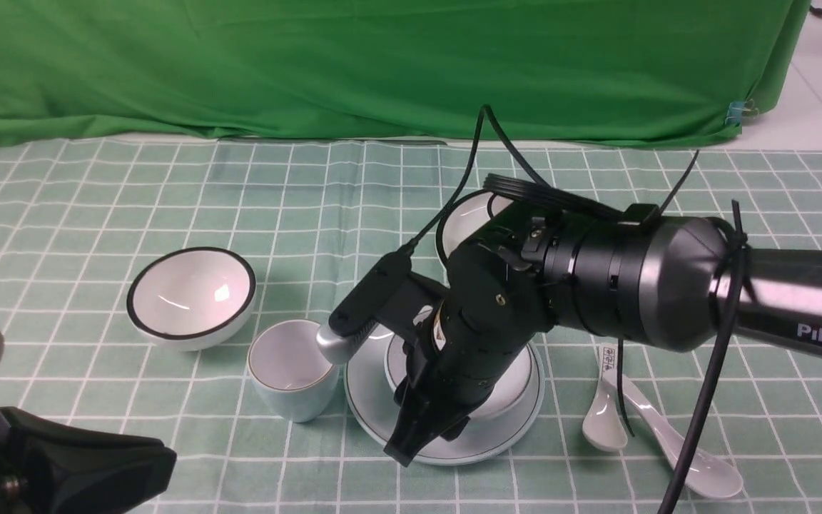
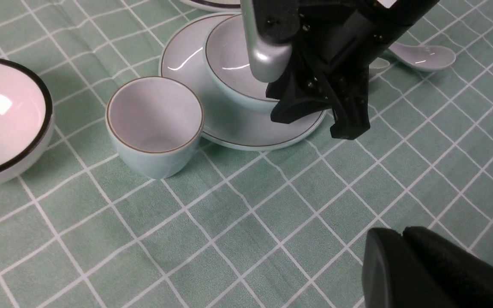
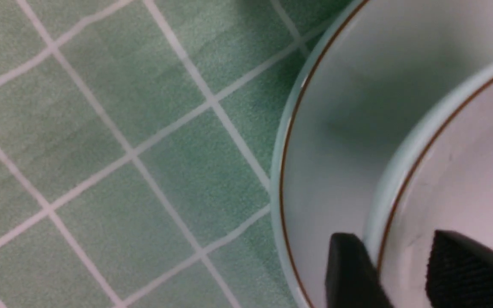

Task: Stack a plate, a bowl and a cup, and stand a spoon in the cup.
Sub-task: Use the right arm to put the blue rice bowl into the blue large plate in the middle, then use the left arm to grab a blue teacup, then use the left arm to put the blue teacup into the blue rice bowl in the middle, then use the right arm to grab a blue soup spoon

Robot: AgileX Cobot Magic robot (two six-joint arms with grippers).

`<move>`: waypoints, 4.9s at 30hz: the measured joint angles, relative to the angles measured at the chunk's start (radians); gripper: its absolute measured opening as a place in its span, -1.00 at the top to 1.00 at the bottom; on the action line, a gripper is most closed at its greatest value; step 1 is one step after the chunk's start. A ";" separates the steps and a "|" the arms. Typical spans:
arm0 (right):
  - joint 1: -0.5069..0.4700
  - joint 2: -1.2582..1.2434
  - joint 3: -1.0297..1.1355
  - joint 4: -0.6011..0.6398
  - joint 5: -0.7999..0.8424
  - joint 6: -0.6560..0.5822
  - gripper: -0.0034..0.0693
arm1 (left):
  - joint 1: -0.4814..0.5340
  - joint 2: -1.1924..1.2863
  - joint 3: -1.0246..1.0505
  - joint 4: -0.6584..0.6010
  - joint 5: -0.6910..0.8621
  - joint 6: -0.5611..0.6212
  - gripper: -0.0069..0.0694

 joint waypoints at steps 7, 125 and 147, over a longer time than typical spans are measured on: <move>0.011 -0.003 -0.054 0.009 0.051 0.035 -0.61 | 0.000 0.000 0.000 -0.003 -0.002 0.000 0.77; 0.037 -1.105 0.605 -0.402 0.315 0.610 -0.29 | -0.461 1.247 -1.049 0.414 0.230 -0.019 -0.13; -0.505 -0.297 0.360 0.143 0.053 -0.162 -0.22 | -0.462 0.383 -0.395 0.398 -0.135 -0.235 0.82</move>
